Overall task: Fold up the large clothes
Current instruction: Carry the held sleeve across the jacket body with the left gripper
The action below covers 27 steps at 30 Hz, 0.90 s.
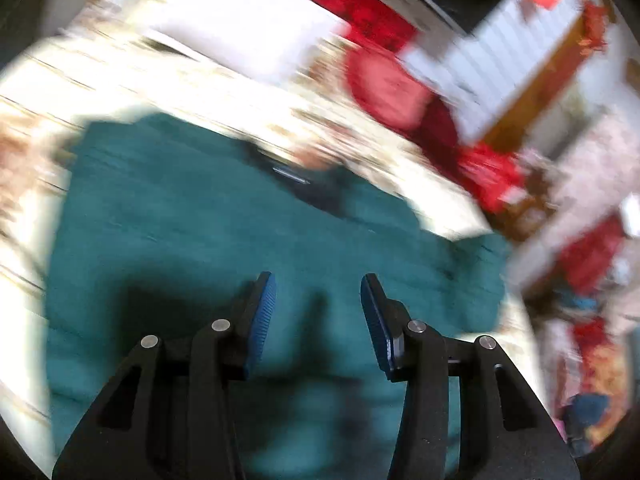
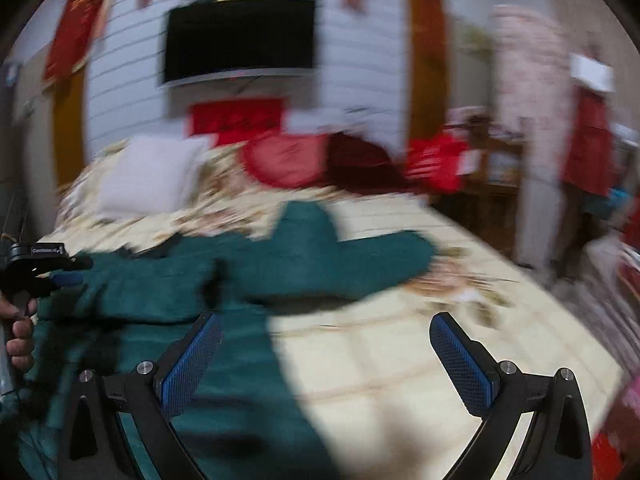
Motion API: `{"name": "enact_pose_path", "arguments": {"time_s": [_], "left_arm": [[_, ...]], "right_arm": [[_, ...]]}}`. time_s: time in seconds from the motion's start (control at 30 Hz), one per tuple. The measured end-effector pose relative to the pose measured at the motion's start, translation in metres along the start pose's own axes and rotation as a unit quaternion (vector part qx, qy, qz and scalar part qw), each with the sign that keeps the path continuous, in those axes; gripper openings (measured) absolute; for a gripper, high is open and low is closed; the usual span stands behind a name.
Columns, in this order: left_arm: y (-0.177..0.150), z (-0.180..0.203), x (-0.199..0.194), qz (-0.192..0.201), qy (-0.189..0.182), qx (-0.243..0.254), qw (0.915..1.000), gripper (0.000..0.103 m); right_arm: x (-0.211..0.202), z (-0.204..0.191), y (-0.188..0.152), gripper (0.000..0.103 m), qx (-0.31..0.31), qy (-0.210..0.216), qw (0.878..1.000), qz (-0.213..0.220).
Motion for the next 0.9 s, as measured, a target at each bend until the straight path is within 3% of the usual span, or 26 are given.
{"name": "enact_pose_path", "arguments": {"time_s": [0.07, 0.13, 0.23, 0.33, 0.4, 0.5, 0.6, 0.63, 0.7, 0.77, 0.8, 0.9], "left_arm": [[0.013, -0.041, -0.01, 0.018, 0.061, -0.014, 0.9979, 0.044], [0.026, -0.084, -0.02, 0.037, 0.099, -0.055, 0.9929, 0.044], [0.033, -0.114, -0.019, 0.038, 0.109, -0.094, 0.9888, 0.044], [0.033, -0.116, -0.005, 0.025, 0.096, -0.105, 0.9895, 0.044], [0.032, -0.11, 0.006, 0.025, 0.099, -0.093, 0.9904, 0.044], [0.027, -0.112, 0.027, 0.005, 0.115, -0.087, 0.9895, 0.045], [0.022, -0.112, 0.03, 0.004, 0.131, -0.07, 0.989, 0.049], [0.02, -0.107, 0.033, 0.0, 0.14, -0.057, 0.9885, 0.049], [0.018, -0.104, 0.037, -0.002, 0.157, -0.042, 0.9867, 0.051], [0.016, -0.108, 0.044, -0.002, 0.163, -0.042, 0.9858, 0.06], [0.015, -0.112, 0.047, -0.001, 0.162, -0.045, 0.9858, 0.06], [0.015, -0.111, 0.043, -0.001, 0.173, -0.039, 0.9841, 0.061]], "right_arm": [[0.031, -0.046, 0.021, 0.103, -0.002, 0.059, 0.998, -0.022], [0.052, -0.084, 0.038, 0.103, -0.002, 0.097, 0.995, -0.023], [0.089, -0.176, 0.054, 0.103, -0.053, 0.177, 0.982, -0.04], [0.121, -0.242, 0.044, 0.103, -0.123, 0.196, 0.971, -0.065], [0.149, -0.263, 0.032, 0.103, -0.142, 0.185, 0.968, -0.089], [0.189, -0.251, 0.01, 0.103, -0.148, 0.135, 0.969, -0.146], [0.213, -0.209, 0.005, 0.103, -0.092, 0.152, 0.966, -0.19], [0.217, -0.198, 0.006, 0.103, -0.073, 0.16, 0.964, -0.198], [0.226, -0.17, 0.009, 0.103, -0.05, 0.136, 0.968, -0.206], [0.234, -0.15, 0.002, 0.103, -0.038, 0.123, 0.967, -0.221], [0.236, -0.146, -0.002, 0.103, -0.033, 0.138, 0.963, -0.23], [0.234, -0.151, 0.0, 0.103, -0.056, 0.128, 0.963, -0.229]]}}
Point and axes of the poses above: each gripper's, at about its wrist camera, not at the fingertips, and x roughly the way its jaws point, z to its right, y to its top, the point moved 8 cm from there along x, roughly the way its jaws point, and after that the axes turned 6 degrees about -z, right-handed, at the moved point
